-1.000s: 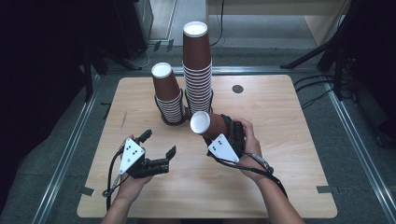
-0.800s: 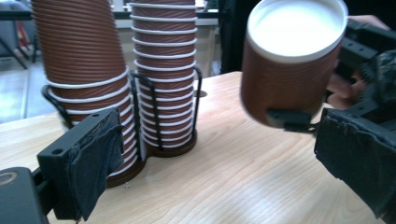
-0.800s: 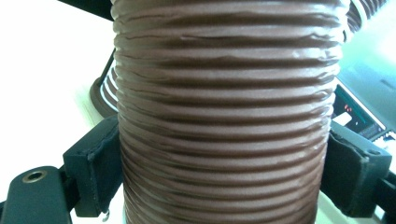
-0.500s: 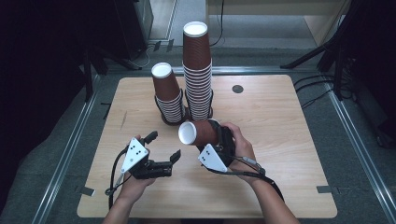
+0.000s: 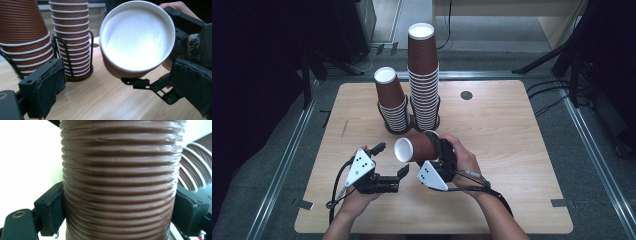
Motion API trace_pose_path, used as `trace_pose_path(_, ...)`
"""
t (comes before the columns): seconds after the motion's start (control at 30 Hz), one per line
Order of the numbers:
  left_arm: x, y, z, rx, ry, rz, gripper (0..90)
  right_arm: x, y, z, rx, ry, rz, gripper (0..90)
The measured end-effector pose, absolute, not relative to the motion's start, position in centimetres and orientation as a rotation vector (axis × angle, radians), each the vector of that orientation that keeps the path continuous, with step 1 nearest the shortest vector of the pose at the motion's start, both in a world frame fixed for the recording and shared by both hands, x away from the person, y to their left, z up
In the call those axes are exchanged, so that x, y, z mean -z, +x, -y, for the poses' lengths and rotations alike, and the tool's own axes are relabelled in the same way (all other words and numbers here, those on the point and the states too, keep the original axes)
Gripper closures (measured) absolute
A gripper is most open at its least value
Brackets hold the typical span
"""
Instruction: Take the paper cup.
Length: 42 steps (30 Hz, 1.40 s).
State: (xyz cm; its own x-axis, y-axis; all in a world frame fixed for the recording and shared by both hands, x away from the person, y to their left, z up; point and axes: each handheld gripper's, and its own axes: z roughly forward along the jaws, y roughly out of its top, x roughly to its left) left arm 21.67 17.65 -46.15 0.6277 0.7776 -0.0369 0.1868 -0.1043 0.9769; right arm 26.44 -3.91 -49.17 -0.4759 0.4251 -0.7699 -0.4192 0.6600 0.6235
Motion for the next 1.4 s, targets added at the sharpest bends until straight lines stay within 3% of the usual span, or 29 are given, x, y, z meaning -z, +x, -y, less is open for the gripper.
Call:
trace_pose_path(0.33, 46.2, 21.6, -17.5, -0.581, 1.642, -0.796, 1.5, 49.6, 25.7, 3.0, -0.994, -0.073, -1.830, 12.9)
trace_pose_path(1.4, 46.2, 21.6, -17.7, -0.546, 1.645, -0.769, 19.1, 49.7, 24.9, 1.4, -0.966, -0.192, -1.828, 12.4)
